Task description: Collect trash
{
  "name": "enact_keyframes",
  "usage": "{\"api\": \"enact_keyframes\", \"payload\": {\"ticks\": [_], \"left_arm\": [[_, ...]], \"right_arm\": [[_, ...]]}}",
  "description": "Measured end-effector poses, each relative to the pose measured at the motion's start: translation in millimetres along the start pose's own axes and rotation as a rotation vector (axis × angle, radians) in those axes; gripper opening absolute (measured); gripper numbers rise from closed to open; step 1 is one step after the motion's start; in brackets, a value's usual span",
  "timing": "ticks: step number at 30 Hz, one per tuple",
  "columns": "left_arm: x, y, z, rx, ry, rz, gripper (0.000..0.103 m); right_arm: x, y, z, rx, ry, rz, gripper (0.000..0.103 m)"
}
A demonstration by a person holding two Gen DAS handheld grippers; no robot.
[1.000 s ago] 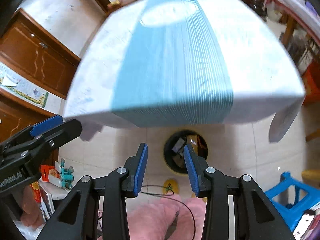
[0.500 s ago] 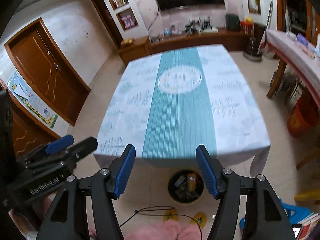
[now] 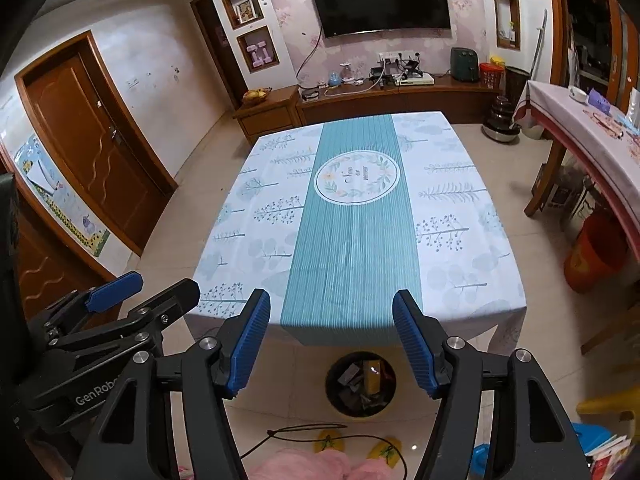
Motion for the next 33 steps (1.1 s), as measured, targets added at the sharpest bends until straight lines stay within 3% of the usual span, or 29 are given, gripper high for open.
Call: {"api": "enact_keyframes", "payload": {"ticks": [33], "left_arm": [[6,3,-11,0.004,-0.038,0.024,0.073]], "right_arm": [[7,-1,0,-0.007,0.014,0.025,0.065]]}}
Point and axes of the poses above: each gripper's, at about its wrist camera, not at the fingertips, and z roughly against the way its jaws point, x to its left, y to its underside, the point moved 10 cm from there along -z, roughly the way its jaws point, and after that the axes turned 7 degrees about x, right-handed, at the moved point
